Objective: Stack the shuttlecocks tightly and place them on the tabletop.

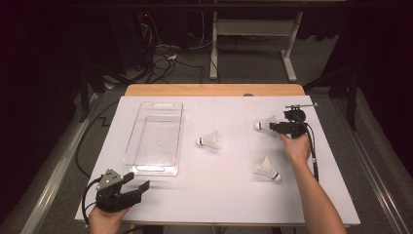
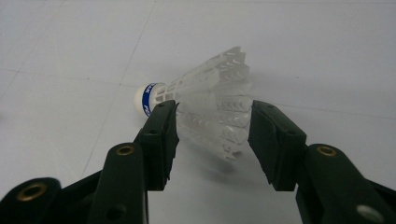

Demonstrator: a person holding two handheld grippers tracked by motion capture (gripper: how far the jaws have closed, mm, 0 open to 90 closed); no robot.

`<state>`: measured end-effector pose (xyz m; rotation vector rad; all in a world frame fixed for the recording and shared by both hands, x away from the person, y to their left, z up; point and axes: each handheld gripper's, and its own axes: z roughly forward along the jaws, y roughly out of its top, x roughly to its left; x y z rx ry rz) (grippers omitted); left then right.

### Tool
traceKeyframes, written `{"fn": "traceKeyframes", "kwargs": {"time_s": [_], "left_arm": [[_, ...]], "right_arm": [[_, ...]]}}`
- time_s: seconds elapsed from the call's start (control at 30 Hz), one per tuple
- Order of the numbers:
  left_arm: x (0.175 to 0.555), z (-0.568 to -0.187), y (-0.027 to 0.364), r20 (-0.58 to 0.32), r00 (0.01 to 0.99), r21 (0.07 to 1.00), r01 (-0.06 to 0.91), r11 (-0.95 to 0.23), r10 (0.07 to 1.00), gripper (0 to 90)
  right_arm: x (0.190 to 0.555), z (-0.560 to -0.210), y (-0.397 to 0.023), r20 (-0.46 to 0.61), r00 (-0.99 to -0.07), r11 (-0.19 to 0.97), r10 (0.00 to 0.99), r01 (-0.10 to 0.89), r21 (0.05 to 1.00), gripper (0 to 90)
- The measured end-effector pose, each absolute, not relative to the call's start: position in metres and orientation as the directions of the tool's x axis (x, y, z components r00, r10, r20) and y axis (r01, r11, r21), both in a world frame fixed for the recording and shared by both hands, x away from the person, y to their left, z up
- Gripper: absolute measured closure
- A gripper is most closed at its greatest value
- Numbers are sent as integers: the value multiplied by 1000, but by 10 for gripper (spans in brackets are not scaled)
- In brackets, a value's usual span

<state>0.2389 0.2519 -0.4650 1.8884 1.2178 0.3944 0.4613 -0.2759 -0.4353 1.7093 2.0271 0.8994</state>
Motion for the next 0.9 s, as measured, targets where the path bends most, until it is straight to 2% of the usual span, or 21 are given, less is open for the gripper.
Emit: {"fn": "traceKeyframes", "kwargs": {"time_s": [0.57,0.9], "left_arm": [[240,-465,251,-170,478,778,601,-180,862,323],[239,-466,251,-171,476,779,601,-178,863,323]], "right_arm": [[466,-438,-277,152,-209,60,966,751,657,548],[466,-439,-278,161,-226,69,961,755,652,626]]}}
